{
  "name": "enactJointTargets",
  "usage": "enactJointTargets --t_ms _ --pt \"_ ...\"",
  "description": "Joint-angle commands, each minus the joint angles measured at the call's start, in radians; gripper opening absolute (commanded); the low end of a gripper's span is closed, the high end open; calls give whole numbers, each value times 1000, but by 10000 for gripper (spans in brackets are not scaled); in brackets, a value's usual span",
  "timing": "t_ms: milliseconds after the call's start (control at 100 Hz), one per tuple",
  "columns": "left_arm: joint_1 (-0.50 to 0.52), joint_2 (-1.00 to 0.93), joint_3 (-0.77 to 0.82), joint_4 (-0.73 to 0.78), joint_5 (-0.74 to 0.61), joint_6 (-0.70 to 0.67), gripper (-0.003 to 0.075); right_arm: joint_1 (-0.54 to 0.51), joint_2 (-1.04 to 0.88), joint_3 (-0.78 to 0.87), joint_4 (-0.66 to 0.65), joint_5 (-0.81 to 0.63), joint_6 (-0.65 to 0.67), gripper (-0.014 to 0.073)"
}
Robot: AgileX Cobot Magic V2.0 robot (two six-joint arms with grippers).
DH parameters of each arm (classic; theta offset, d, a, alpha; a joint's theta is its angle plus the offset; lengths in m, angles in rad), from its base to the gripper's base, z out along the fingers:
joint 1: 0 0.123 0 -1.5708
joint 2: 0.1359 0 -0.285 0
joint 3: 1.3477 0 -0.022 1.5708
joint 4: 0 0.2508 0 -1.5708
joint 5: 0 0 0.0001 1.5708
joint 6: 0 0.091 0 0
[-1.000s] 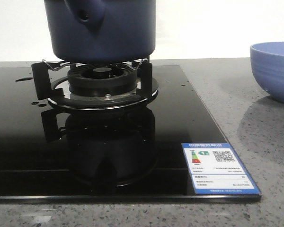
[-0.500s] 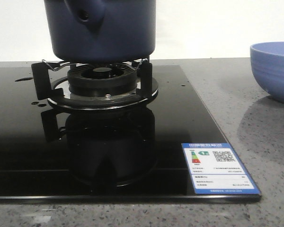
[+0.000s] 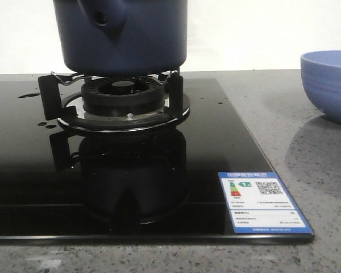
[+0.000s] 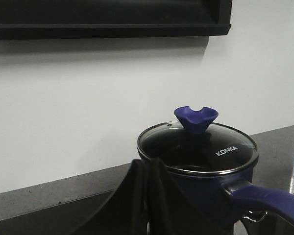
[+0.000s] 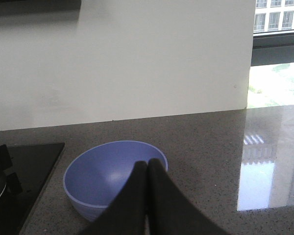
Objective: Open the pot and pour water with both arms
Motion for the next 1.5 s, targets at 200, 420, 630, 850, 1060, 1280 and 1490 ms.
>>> enactJointTargets --t_ms 200,420,630,850,1060,1280,1490 --pt "-2 4 -27 -39 -44 -3 -20 3 14 -21 3 -84 -12 -62" --pt "-1 -1 -24 762 -14 -538 -20 3 14 -21 3 -84 -12 -62" --pt "38 -65 112 1598 -71 -1343 -20 3 14 -21 3 -84 -12 -62" --pt "219 -305 412 1632 -139 -1545 -20 3 14 -21 3 -84 -12 -62" --pt "311 -401 521 1789 -51 -1705 -20 3 14 -21 3 -84 -12 -62" --pt "346 -401 521 1800 123 -1705 -20 3 14 -21 3 -84 -12 -62" --pt "358 -401 521 1795 188 -1702 -20 3 14 -21 3 -84 -12 -62"
